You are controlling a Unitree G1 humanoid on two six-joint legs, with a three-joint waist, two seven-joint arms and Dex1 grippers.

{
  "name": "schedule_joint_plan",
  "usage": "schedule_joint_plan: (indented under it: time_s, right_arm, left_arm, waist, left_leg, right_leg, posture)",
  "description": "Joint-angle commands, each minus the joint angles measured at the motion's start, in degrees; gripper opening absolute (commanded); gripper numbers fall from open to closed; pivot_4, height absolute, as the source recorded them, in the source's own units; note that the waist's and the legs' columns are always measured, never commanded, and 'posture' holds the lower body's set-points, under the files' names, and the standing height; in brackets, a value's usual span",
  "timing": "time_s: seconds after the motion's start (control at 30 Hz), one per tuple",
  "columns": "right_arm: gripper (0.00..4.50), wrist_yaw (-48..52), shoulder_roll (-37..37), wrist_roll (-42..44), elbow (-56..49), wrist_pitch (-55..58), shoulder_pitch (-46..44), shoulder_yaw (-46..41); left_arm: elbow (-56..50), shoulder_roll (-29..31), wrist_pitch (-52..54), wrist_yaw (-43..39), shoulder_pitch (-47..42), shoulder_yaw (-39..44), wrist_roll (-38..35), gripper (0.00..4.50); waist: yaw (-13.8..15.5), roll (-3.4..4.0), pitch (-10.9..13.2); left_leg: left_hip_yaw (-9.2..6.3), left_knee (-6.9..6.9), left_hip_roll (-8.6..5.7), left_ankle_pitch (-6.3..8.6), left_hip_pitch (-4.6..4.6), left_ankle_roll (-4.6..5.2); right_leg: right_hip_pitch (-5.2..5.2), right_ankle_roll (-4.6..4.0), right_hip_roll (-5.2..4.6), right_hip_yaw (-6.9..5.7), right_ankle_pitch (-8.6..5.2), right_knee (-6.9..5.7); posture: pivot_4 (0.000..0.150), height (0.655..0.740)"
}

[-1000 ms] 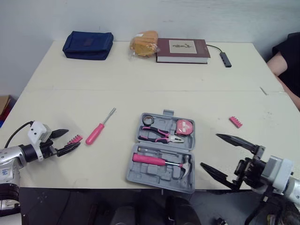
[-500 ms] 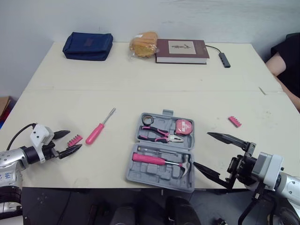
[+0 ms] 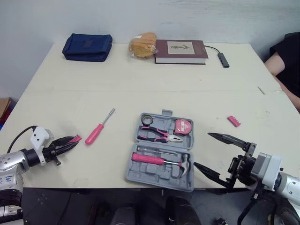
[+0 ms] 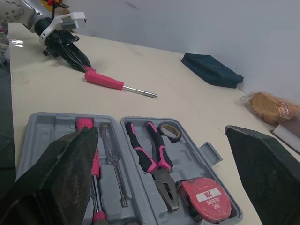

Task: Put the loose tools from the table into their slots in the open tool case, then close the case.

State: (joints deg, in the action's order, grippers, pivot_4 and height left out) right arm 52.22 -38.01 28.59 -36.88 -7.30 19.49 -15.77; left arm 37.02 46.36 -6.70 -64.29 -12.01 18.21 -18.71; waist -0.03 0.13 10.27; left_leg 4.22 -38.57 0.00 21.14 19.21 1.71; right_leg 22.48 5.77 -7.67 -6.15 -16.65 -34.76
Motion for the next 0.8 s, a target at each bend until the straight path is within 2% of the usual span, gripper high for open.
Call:
schedule_joint_plan:
  time_s: [0.03,0.17,0.27,0.37,0.5,0.63,0.7,0.8]
  right_arm:
    - [4.50,0.31,0.39,-0.08,-0.35,-1.17,0.45,-0.37]
    - [4.50,0.63,0.56,-0.21,0.30,-1.73,1.28,-1.34]
    - [4.50,0.29,0.37,0.06,0.02,-1.09,2.16,-2.28]
    - [4.50,0.67,-0.08,0.94,-0.50,-0.43,3.67,-3.55]
    - [4.50,2.12,-0.61,0.76,0.65,-0.67,5.32,-4.55]
    - [4.50,4.24,-0.50,-0.38,2.67,-2.23,6.77,-4.36]
    - [4.50,4.58,0.09,-0.60,3.10,-3.04,7.55,-4.44]
    - [4.50,5.00,0.62,-1.61,4.03,-4.53,9.30,-5.03]
  left_arm:
    - [-3.86,-1.17,0.99,0.04,-0.41,2.45,-3.77,0.68]
    - [-17.93,-0.46,6.67,-2.37,-1.50,2.24,-8.97,0.68]
    - [-28.27,1.04,10.97,-5.52,-1.74,-1.22,-10.39,0.68]
    - [-33.88,2.85,13.03,-10.29,-1.89,-5.56,-10.12,0.68]
    - [-43.56,2.12,22.43,-10.49,-6.08,-12.23,-12.98,0.68]
    - [-51.52,3.89,25.25,-12.91,-8.49,-21.20,-8.31,0.68]
    - [-54.38,4.69,28.54,-11.65,-11.69,-25.76,-4.70,0.68]
    - [-58.34,3.17,38.82,-7.43,-17.31,-30.62,-4.28,0.68]
  waist:
    - [0.04,-0.04,0.02]
    - [0.70,-0.48,0.21]
    - [0.80,-0.47,0.21]
    - [0.81,-0.31,0.28]
    - [0.89,-0.23,0.36]
    - [1.24,-0.22,0.36]
    - [1.27,-0.17,0.39]
    - [1.43,-0.15,0.41]
  left_leg:
    - [0.00,0.00,0.00,0.00,0.01,0.01]
    - [-0.19,-0.16,0.04,0.00,0.23,-0.01]
    - [-0.27,-0.41,0.04,0.09,0.35,0.00]
    - [-0.26,-0.41,0.03,0.10,0.33,0.00]
    - [-0.26,-0.41,0.06,0.10,0.36,-0.01]
    - [-0.22,-0.49,0.03,0.08,0.33,0.01]
    - [-0.18,-0.49,0.03,0.09,0.31,0.00]
    - [-0.19,-0.49,0.04,0.05,0.34,0.02]
  right_leg:
    - [0.00,0.00,0.00,0.00,0.00,0.00]
    - [0.02,0.00,0.00,-0.17,0.00,-0.03]
    - [-0.01,0.01,-0.02,-0.16,0.01,-0.01]
    - [-0.04,0.01,0.01,-0.16,0.01,0.02]
    - [-0.03,0.01,0.11,-0.18,0.01,0.01]
    - [-0.06,0.01,0.12,-0.12,0.02,0.02]
    - [-0.04,0.01,0.15,-0.09,0.02,0.03]
    - [-0.03,0.00,0.22,-0.10,0.01,0.04]
  posture:
    - [0.150,0.7400]
    - [0.150,0.7400]
    - [0.150,0.7400]
    - [0.150,0.7400]
    - [0.150,0.7400]
    - [0.150,0.7400]
    - [0.150,0.7400]
    - [0.150,0.7400]
